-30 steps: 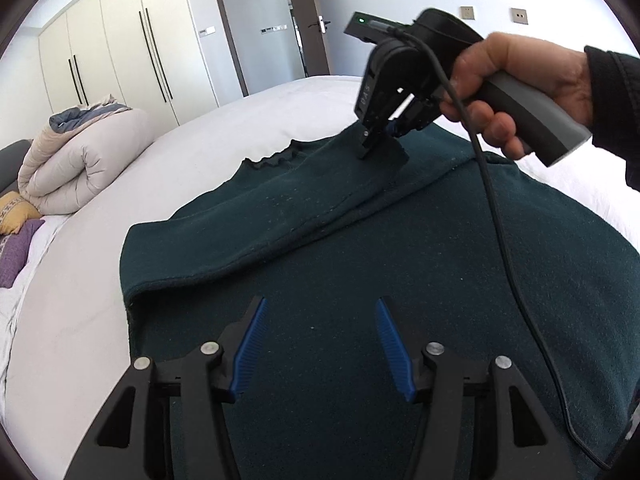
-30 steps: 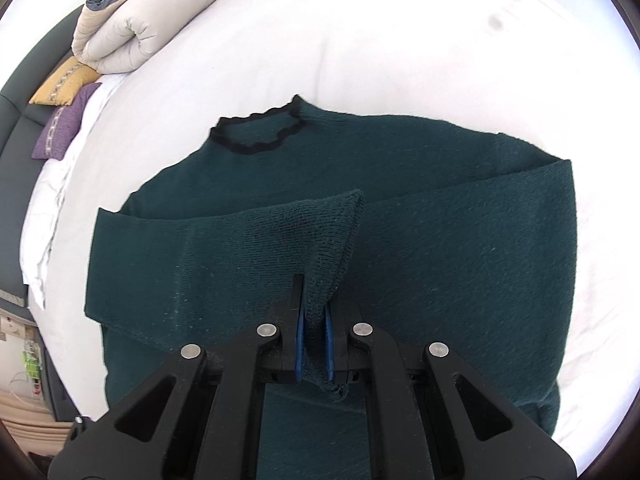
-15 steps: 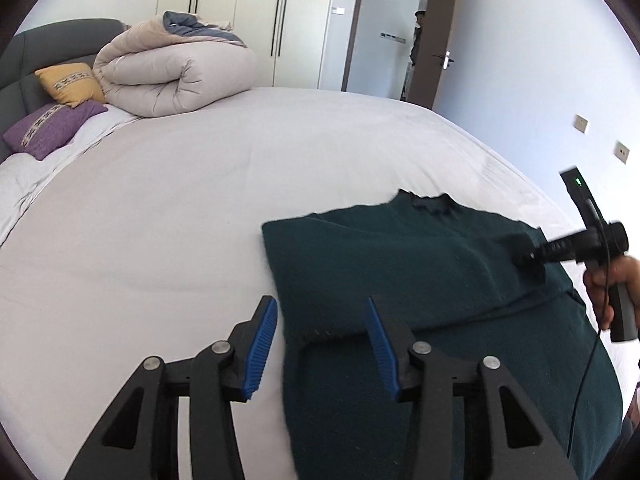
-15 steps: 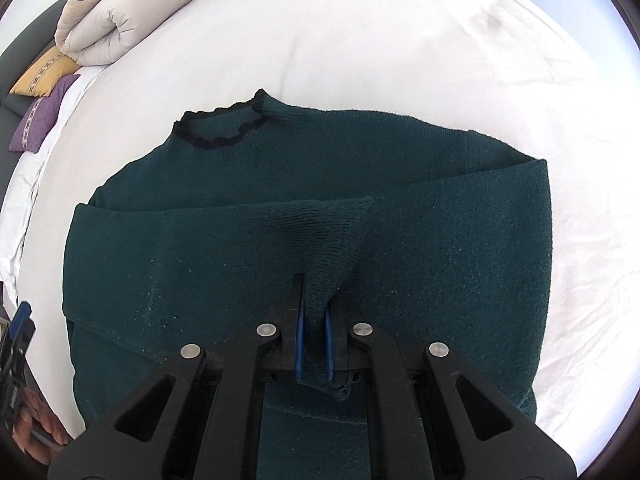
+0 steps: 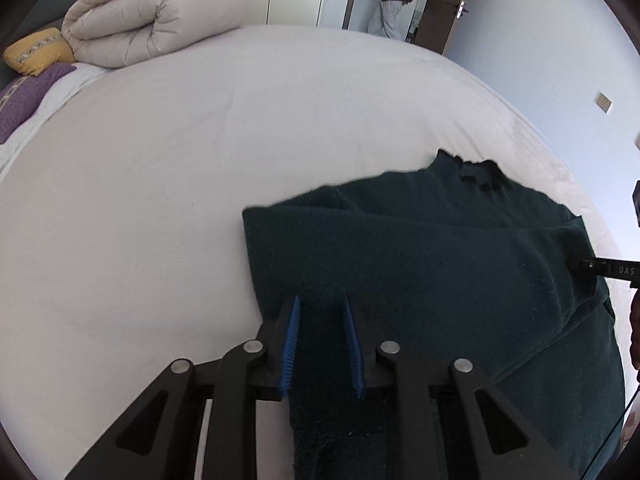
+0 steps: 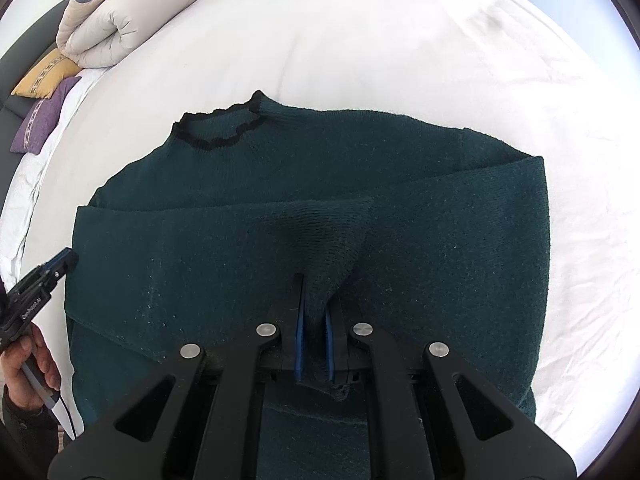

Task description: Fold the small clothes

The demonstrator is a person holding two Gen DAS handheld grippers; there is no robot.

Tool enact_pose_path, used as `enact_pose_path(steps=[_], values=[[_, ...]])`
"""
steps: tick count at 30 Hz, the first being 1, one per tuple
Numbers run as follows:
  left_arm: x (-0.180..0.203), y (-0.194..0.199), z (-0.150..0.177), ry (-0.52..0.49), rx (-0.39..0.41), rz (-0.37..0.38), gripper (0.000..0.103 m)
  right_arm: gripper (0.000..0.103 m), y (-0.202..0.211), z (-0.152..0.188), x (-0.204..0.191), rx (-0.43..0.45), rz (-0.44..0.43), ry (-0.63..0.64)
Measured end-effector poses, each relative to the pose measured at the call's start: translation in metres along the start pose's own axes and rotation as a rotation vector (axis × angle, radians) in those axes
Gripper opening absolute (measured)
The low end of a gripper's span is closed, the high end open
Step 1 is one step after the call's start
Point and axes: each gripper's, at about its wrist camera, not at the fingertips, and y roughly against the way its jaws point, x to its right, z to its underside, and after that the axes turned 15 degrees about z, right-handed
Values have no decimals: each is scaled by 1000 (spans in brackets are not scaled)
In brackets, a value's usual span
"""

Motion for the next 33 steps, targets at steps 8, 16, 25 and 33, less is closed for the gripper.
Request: enact_pose_path(steps=[8,16,25,33], values=[[-11,6,-3,27,-11,58,21,7,-11,2,18,-14,-67,-80],[-47,22,-26,189,69,226,29,10,10,10,52,0,-229,-255],[-34,-7,-16,174,18,204,29,10,7,16,23,-19,-401,-207],[-4,8,15,14,-15,99,35,10,-6,40,51,-17,-356,-314]])
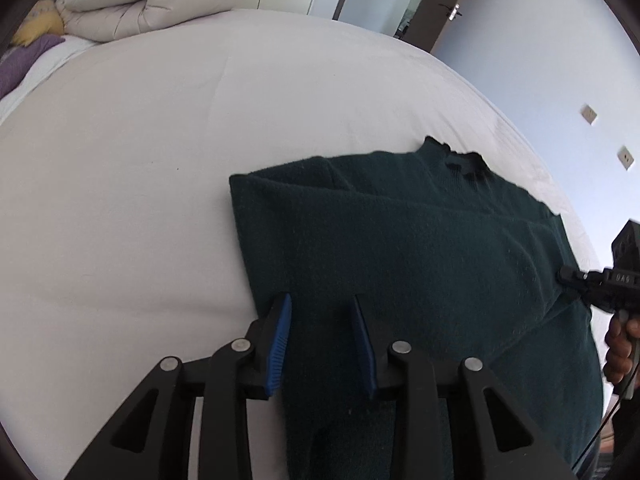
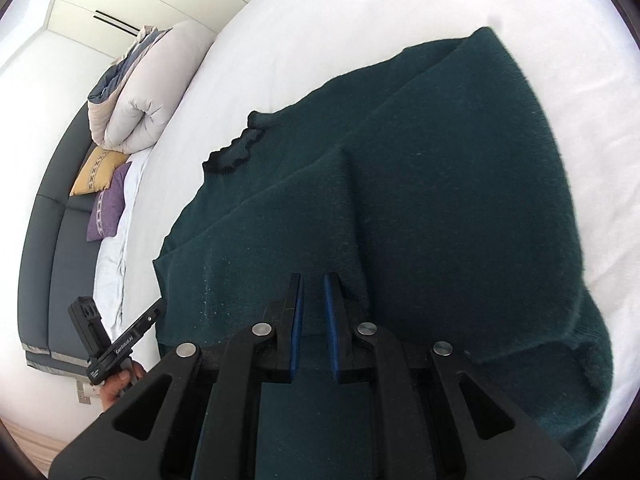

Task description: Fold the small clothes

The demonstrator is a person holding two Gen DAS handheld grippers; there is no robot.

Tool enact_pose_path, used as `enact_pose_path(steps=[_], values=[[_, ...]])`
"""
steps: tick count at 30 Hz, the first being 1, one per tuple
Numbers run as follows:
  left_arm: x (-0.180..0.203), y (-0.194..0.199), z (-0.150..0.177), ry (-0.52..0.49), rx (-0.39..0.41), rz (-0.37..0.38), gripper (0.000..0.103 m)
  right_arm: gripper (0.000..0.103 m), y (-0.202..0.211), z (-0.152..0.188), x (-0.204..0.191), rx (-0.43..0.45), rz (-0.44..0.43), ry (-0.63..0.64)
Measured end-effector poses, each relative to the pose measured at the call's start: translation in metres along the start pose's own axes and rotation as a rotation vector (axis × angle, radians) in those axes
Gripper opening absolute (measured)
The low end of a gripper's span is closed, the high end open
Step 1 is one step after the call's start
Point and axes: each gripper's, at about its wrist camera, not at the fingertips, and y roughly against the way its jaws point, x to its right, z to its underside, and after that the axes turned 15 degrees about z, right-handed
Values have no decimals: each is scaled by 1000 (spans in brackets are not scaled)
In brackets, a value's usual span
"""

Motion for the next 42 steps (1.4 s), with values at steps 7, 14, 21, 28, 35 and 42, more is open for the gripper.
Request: enact_pose_path(steps=[7,14,21,28,35,42], values=[[1,27,35,14,1,-26,48,10,39,12,1,61,75,18],[23,87,82,53,101,25,69,32,29,11,-12,74,-66,62],[27,113,153,188,50,111,85,49,45,55,10,38,-91,-1],[44,132,219,217,-26,167,84,56,128,156,73,91,-169,19],[62,142,256,270,-78,216,78,56,166,245,143,94,-187,-62],[64,141,268,308,-117,236,52,56,181,271,160,101,-207,-78]])
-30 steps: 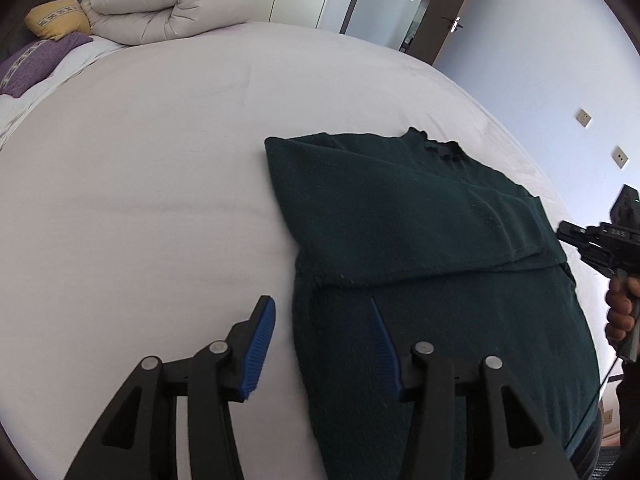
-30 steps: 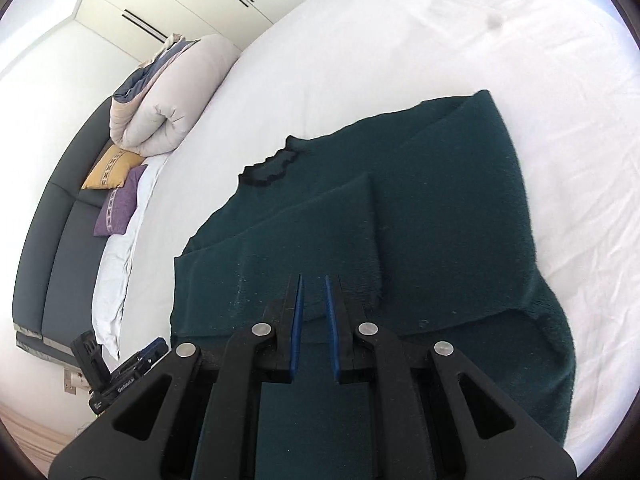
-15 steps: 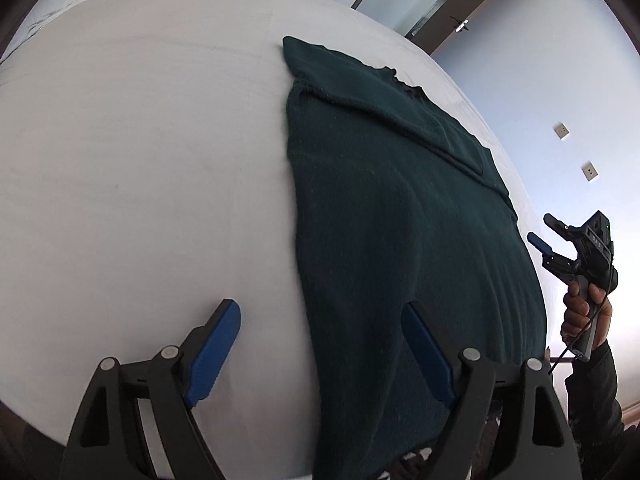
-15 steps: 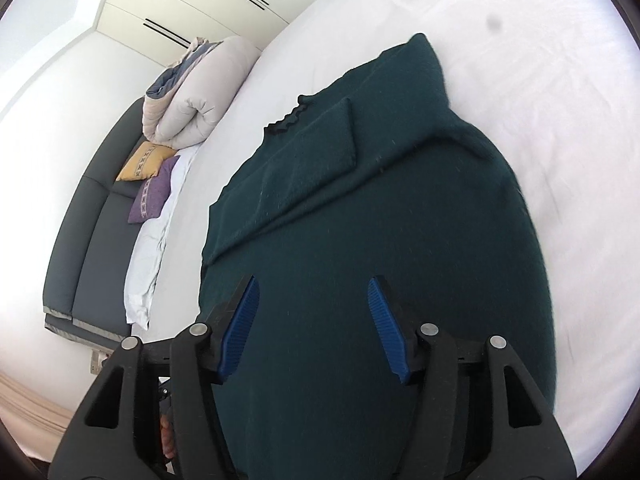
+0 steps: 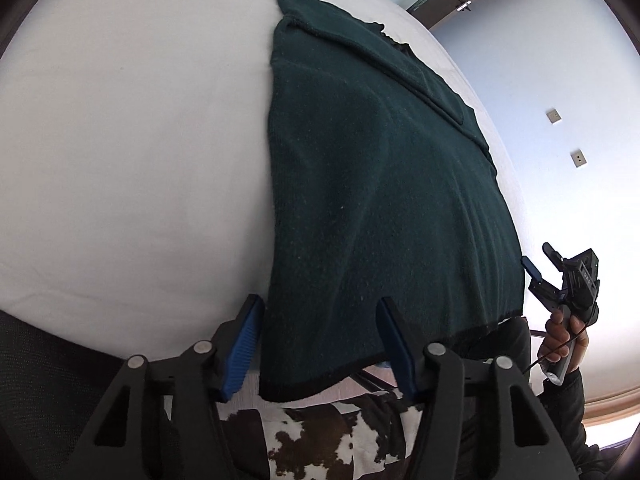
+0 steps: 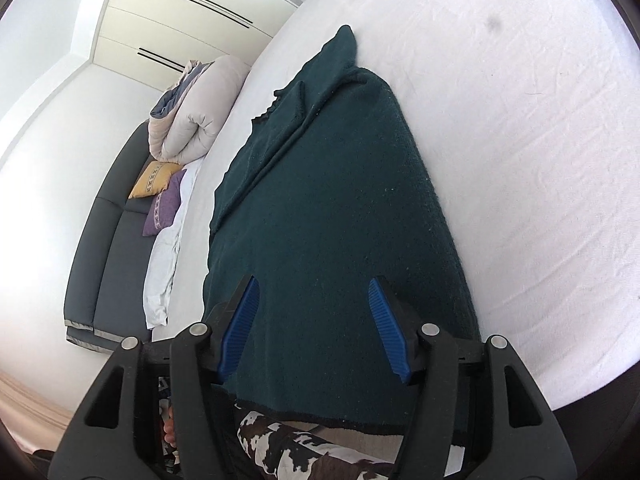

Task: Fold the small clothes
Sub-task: 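Grasp the sweater hem with both grippers and lift it toward the collar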

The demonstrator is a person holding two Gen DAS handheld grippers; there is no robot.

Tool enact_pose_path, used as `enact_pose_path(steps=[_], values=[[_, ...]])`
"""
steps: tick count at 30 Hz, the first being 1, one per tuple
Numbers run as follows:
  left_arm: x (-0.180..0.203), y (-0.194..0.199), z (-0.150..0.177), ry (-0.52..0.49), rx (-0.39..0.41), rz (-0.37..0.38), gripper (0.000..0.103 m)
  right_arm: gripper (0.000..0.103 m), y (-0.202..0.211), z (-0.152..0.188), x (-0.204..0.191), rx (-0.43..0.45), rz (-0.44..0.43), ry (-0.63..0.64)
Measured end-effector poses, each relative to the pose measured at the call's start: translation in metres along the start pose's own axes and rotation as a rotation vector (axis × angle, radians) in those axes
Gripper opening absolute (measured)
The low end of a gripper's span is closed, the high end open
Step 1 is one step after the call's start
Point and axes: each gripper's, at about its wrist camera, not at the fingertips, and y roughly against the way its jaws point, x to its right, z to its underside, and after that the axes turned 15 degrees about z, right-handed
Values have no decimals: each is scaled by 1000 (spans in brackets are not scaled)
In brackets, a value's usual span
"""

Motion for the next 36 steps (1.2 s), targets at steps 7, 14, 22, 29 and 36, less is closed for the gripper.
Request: enact_pose_path(steps=[7,14,22,29,36], values=[[-12,1,1,58,-9,59,15,56,22,-4,0,2,123,69],[-12,0,-1,64,3,90,10,56,30,1,33,-77,267,62],[-15,11,2,92,28,143,9,56,18,8,48,-174,296,42],[-13,11,0,90,26,165,9,55,8,21,49,-251,232,2],[-13,16,-1,94,37,190,9,11,15,26,56,-221,230,-16]])
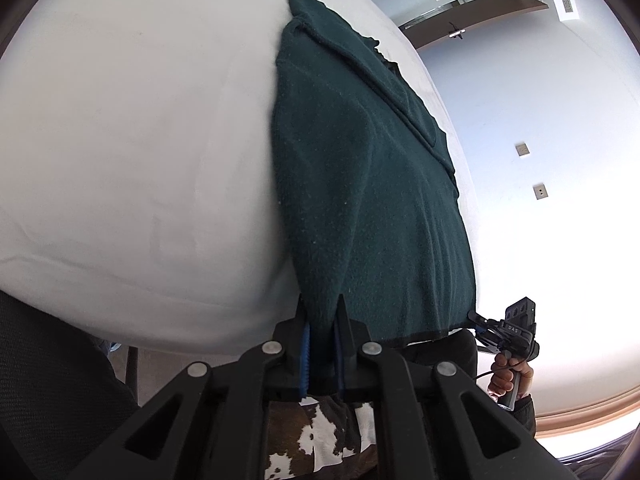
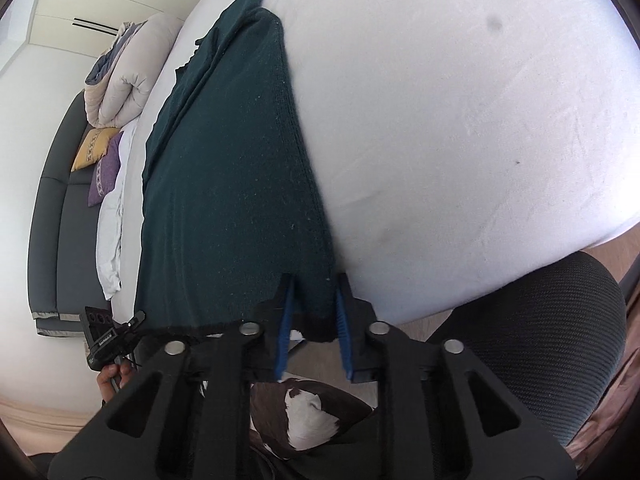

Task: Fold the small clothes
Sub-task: 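Grasp the sweater hem with both grippers and lift it toward the collar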

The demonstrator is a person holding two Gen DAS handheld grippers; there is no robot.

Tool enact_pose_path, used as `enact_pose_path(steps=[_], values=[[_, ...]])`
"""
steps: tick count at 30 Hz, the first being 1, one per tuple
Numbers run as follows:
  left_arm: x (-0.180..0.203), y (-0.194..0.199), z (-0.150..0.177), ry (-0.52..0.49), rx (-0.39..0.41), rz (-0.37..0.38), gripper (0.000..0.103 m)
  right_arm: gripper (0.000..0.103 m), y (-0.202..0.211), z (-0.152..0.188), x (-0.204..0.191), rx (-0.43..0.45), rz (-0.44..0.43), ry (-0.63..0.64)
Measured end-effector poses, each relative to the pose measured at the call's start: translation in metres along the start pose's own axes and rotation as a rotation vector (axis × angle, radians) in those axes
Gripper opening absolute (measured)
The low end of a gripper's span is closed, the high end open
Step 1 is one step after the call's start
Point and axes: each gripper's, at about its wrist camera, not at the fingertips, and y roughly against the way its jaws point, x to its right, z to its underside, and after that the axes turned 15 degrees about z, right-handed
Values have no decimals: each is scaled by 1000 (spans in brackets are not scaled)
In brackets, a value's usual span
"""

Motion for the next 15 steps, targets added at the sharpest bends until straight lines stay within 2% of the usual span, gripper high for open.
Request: enact_pose_path(steps=[2,5,15], values=[[3,-1,-1,-5,1,8,9,8,5,2,-1,15,-3,5],[8,2,-4,-6,13,38,8,7,16,2,-9,33,-43,23],[40,32,-26,-29,117,203,8,7,61,-25,-52,87,-201,62]])
